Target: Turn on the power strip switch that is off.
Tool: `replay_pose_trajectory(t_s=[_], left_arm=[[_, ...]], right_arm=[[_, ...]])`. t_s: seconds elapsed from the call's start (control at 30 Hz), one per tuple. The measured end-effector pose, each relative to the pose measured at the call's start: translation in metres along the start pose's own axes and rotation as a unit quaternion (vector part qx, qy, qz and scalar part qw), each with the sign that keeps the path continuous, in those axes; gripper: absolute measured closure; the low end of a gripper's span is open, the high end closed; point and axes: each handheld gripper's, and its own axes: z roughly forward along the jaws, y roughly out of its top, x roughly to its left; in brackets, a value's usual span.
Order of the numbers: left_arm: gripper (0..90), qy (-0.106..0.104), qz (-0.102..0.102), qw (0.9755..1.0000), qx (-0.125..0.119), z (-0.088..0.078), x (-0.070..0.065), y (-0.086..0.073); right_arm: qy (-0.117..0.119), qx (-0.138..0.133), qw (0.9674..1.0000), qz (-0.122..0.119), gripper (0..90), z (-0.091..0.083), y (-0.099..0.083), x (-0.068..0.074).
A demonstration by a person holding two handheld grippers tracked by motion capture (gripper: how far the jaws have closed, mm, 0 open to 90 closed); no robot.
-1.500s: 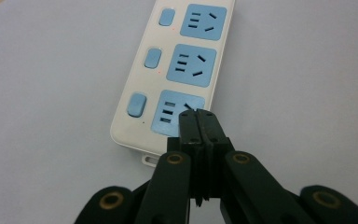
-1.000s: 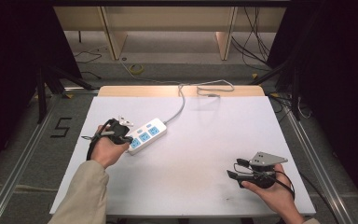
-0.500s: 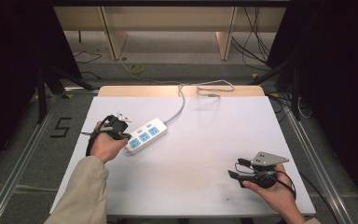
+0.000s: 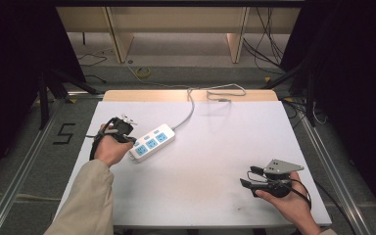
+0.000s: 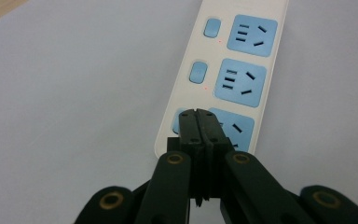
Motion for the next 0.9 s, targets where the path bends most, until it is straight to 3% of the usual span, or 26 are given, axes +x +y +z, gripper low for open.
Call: replay_pose_trajectory(t_s=[0.9], left_arm=[[89.8,0.007,0.008,0.9996,0.027,0.013,0.006,0.017]], right_arm=[[-0.001,-0.001,1.0,-0.001,36.8,-0.001,0.0,-0.001]])
